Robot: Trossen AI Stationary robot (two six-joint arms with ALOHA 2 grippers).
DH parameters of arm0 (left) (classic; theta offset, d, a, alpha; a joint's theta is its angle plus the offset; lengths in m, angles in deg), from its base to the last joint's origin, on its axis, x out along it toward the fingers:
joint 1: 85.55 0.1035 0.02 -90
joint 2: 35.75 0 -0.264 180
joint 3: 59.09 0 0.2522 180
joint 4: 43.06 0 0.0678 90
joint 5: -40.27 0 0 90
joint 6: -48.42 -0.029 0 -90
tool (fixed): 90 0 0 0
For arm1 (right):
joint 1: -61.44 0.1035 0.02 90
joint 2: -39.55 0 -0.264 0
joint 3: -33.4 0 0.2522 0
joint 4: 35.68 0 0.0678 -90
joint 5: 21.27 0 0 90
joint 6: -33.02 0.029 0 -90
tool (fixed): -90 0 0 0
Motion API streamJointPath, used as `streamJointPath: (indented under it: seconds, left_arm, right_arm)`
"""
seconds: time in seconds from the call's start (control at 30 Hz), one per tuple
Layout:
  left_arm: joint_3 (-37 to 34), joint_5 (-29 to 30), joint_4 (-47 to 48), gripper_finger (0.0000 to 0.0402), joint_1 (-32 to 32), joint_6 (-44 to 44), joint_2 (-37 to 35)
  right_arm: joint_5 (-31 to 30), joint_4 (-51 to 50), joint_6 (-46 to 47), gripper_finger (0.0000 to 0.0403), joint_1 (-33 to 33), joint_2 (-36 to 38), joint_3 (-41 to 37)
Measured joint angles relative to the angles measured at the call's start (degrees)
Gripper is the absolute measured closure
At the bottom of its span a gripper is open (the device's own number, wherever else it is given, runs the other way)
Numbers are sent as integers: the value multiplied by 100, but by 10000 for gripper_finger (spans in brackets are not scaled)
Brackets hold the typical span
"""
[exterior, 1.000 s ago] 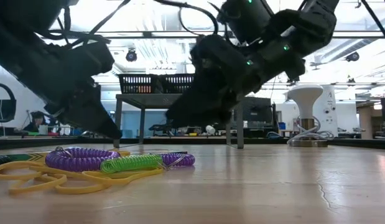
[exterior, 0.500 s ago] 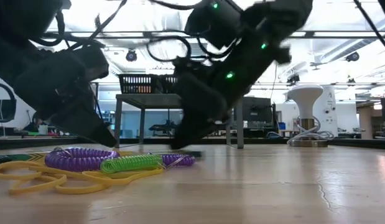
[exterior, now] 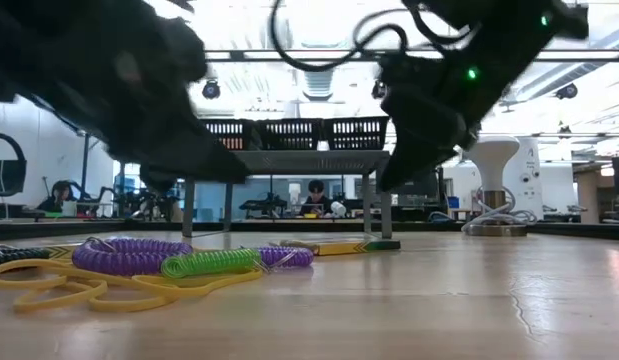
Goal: Pick & Place Office Desk Supplies
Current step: Put the yellow crayon box into the left black bin on the shelf
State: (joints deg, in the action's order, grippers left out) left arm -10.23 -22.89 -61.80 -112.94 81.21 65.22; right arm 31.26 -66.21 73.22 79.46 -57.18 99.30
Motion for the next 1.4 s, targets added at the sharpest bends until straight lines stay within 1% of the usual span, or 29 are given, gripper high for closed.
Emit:
streamJointPath:
  seconds: [0.07, 0.13, 0.23, 0.3, 0.37, 0.47, 0.57, 0.73, 0.87, 1.1, 1.23, 1.3, 1.4]
  left_arm:
    - [204, 15, 242, 398, 139, -1, 339]
    - [449, 8, 595, 398, 295, 10, 632]
    - [826, 13, 1418, 398, 513, 274, 869]
    - [1016, -9, 1875, 398, 603, 442, 905]
    - [1098, -29, 2023, 398, 668, 456, 947]
    - [1083, -5, 1902, 398, 704, 350, 963]
    - [1085, 68, 1847, 398, 720, 285, 991]
    - [1085, 202, 1742, 398, 798, 209, 1118]
    - [1085, 261, 1636, 398, 836, 109, 1199]
    - [1084, 342, 1623, 398, 836, -135, 1201]
    - [1071, 325, 1839, 398, 836, -255, 1013]
    - [1033, 456, 2086, 398, 816, -289, 843]
    - [1015, 804, 2353, 398, 786, -356, 616]
  right_arm:
    - [156, 673, -41, 245, -78, 141, -465]
    - [557, 1577, -324, 233, -169, 257, -923]
    - [1250, 3031, -587, 211, -353, 312, -1500]
    - [1679, 3666, -609, 199, -497, 254, -1771]
    - [1934, 3981, -519, 189, -626, 200, -1956]
    - [2060, 4111, -398, 178, -796, 93, -2039]
    - [2397, 4138, -299, 170, -938, -76, -2012]
    - [2976, 4213, -220, 164, -1103, -492, -1741]
    - [3273, 4229, -304, 163, -1143, -716, -1481]
    - [3686, 4046, -468, 169, -1124, -657, -1324]
    - [3907, 4058, -557, 170, -1051, -611, -1387]
    - [4026, 4062, -573, 170, -1004, -603, -1412]
    - [4005, 4099, -588, 172, -876, -603, -1418]
